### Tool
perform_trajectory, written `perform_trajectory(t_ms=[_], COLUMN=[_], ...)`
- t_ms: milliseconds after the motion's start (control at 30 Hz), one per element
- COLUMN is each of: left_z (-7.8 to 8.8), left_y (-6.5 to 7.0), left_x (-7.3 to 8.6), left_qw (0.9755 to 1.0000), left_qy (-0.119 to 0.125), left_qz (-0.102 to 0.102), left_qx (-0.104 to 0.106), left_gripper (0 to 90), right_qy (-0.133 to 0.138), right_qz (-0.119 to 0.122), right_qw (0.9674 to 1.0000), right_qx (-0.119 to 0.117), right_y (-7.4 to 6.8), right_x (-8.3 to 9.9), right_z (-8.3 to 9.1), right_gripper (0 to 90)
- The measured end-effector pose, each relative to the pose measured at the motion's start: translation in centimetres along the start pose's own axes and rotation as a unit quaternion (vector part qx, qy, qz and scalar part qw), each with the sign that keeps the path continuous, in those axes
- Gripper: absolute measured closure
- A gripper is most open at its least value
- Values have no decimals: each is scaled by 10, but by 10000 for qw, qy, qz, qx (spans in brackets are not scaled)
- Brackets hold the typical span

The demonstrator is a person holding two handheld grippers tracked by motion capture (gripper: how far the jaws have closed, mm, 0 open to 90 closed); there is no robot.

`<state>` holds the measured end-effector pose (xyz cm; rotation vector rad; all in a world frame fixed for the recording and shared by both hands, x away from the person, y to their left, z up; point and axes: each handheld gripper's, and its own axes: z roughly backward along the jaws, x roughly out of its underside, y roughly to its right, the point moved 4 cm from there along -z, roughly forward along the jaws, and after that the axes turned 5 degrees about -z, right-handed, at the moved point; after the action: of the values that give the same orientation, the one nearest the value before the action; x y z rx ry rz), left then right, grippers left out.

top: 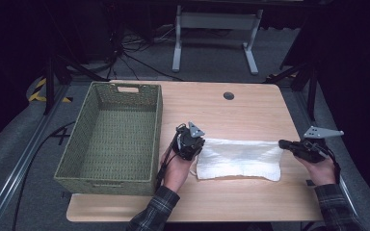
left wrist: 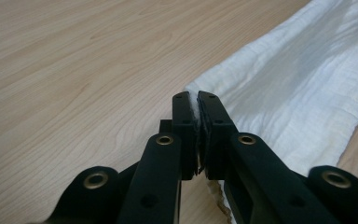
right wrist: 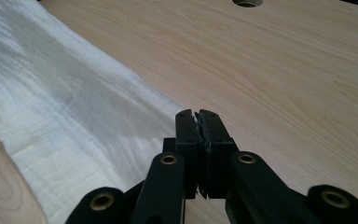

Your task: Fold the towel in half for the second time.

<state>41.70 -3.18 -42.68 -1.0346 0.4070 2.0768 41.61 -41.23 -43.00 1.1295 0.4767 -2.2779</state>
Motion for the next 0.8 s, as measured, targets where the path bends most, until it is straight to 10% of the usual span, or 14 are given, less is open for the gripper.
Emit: perform_trajectory(t_ms=[300,567,800], left_z=[4,15,18], left_y=[16,9,18], left_x=[21,4,20], left_qw=[9997,9998,9996], left_qy=[-129,182,113], left_qz=[-185,-75,-216], left_qx=[44,76,115], left_gripper=[851,839,846], right_qy=[-46,352,-22], right_qz=[115,92,158], right_qw=[9999,9993,9997], right_qx=[-106,-7,-161], right_y=[-21,-12,-28], right_x=[17,-6,19], right_z=[10,21,17], right_gripper=[875,873,871])
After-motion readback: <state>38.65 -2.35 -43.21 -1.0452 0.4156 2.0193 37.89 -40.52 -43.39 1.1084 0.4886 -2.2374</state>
